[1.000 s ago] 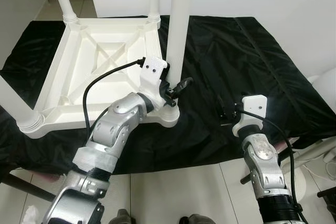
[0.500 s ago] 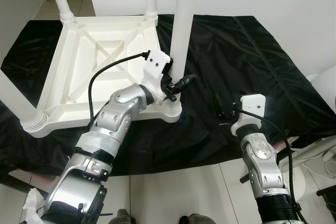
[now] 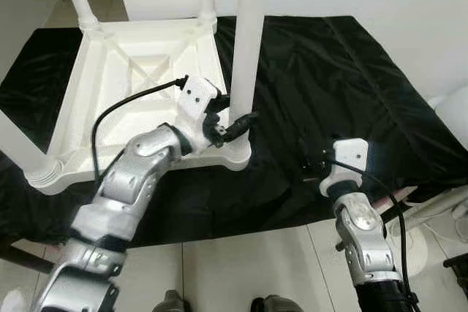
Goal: Building children table
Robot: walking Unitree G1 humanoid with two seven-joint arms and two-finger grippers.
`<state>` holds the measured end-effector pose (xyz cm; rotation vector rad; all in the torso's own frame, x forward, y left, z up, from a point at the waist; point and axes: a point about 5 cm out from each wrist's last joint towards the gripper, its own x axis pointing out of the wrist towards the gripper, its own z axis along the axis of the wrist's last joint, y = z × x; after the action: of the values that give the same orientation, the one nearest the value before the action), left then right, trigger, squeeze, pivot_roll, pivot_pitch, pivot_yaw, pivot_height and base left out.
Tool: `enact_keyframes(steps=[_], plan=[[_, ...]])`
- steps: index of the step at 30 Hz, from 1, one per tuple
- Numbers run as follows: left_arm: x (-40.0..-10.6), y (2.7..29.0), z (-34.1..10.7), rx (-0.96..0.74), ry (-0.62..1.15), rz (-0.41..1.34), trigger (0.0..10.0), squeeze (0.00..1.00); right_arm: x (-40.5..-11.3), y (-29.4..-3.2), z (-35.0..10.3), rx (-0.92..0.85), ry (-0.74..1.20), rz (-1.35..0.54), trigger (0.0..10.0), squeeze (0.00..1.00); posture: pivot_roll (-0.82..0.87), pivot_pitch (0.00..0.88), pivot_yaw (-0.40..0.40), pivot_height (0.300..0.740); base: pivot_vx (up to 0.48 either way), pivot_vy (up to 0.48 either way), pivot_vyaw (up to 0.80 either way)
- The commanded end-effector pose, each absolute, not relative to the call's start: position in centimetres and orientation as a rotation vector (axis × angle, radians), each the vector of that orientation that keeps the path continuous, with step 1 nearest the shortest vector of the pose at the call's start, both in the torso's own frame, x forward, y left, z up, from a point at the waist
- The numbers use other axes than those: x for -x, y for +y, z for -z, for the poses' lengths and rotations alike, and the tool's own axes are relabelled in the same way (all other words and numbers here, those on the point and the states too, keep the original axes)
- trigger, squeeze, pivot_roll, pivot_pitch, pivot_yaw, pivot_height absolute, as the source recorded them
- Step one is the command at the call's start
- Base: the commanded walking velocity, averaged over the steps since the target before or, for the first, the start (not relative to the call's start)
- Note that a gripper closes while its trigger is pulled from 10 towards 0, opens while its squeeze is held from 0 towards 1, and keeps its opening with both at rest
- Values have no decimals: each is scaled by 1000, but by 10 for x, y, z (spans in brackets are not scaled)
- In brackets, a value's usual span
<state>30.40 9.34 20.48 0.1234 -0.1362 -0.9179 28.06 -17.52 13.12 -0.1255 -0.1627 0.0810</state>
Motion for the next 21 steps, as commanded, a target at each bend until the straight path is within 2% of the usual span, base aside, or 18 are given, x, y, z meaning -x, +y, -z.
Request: enact_keyframes(steps=[1,5,7,17,18,21], plan=[[-293,94,-208,-159,-140,997,10000,0,-278,-173,-131,132,-168,-95,10000,0,-117,68,35,740,0,0,0],[-287,101,-208,-188,-139,979,10000,0,-279,-174,-131,133,-168,-96,10000,0,-114,68,33,740,0,0,0],[-274,117,-207,-215,-110,962,10000,0,-280,-175,-133,131,-170,-100,10000,0,-107,70,29,740,0,0,0],[-255,125,-199,-250,-54,952,10000,0,-279,-167,-134,157,-171,-205,10000,0,-77,74,5,740,0,0,0],[-249,124,-193,-275,-33,948,10000,0,-278,-159,-134,150,-171,-289,10000,1000,-73,75,-1,740,0,0,0],[-246,122,-186,-305,-5,951,10000,0,-275,-151,-136,152,-177,-362,10000,1000,-70,76,-6,740,0,0,0]])
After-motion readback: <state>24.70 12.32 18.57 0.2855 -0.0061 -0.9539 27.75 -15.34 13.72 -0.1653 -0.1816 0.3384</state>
